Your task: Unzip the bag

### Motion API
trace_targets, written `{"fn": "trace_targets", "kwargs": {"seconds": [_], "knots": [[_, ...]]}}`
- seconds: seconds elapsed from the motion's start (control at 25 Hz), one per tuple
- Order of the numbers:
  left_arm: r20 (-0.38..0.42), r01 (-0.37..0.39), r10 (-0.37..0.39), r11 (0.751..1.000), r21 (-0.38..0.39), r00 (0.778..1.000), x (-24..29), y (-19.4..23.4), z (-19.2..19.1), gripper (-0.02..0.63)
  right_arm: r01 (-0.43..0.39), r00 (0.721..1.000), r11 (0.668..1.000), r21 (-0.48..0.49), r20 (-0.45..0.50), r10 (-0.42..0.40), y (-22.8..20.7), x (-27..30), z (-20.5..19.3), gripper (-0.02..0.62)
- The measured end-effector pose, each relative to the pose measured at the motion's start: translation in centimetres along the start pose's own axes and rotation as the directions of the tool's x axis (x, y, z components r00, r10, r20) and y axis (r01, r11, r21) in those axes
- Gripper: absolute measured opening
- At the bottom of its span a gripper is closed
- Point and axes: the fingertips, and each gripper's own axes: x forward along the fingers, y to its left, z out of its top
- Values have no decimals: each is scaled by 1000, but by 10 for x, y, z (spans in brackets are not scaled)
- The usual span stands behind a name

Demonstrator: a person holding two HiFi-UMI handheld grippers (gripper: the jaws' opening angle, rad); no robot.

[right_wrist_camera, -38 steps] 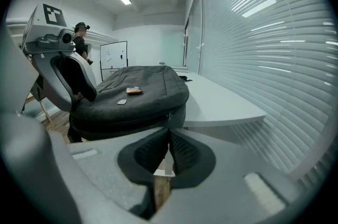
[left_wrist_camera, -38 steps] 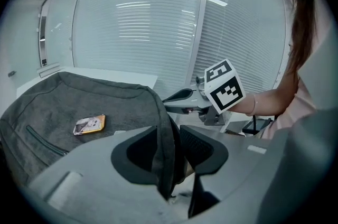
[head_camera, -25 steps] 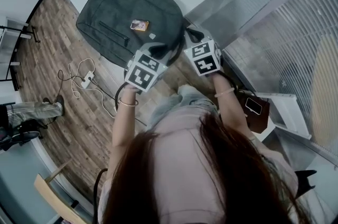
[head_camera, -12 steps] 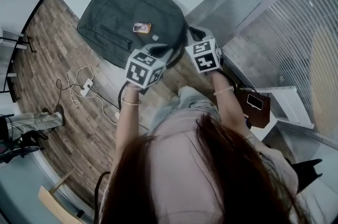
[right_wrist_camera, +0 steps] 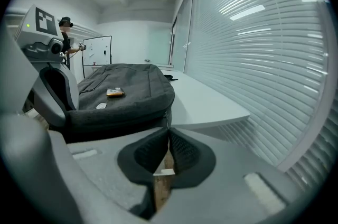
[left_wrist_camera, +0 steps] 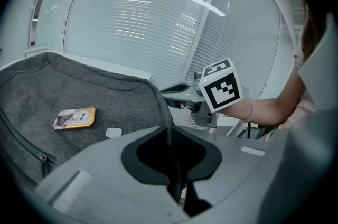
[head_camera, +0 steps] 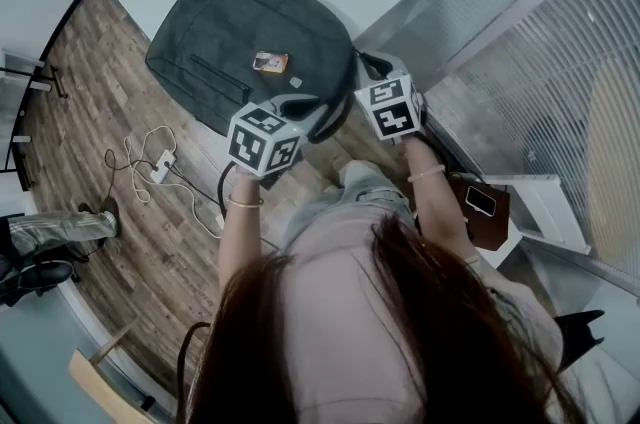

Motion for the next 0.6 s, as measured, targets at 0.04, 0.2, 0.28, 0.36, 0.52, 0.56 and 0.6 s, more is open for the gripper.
{"fn": "trace_targets", "kwargs": {"seconds": [0.04, 0.2, 0.28, 0.36, 0.52, 0.56, 0.6], "knots": [[0, 5, -5, 1000, -4, 1000, 0, 0, 0, 38, -6, 1000, 1000, -6, -2, 6, -2, 2, 1, 11], [1, 13, -13, 1000, -8, 1000, 2, 1, 0, 37, -27, 1000, 999, -19, -6, 27, -8, 11, 5, 11], [3, 19, -19, 1000, -13, 1000, 2, 1, -1, 37, -40, 999, 999, -18, -3, 40, -9, 15, 8, 12], [3, 23, -23, 1000, -16, 1000, 2, 2, -2, 37, -52, 999, 998, -24, -3, 52, -11, 19, 9, 11], [-2, 29, -29, 999, -17, 1000, 4, 2, -2, 37, -69, 998, 997, -38, -2, 69, -15, 26, 14, 12], [-2, 30, -30, 999, -18, 1000, 4, 2, -2, 37, -74, 997, 996, -41, -2, 74, -16, 27, 15, 12], [-2, 31, -31, 999, -19, 1000, 5, 2, -2, 37, -80, 997, 996, -45, -3, 80, -17, 29, 16, 12]]}}
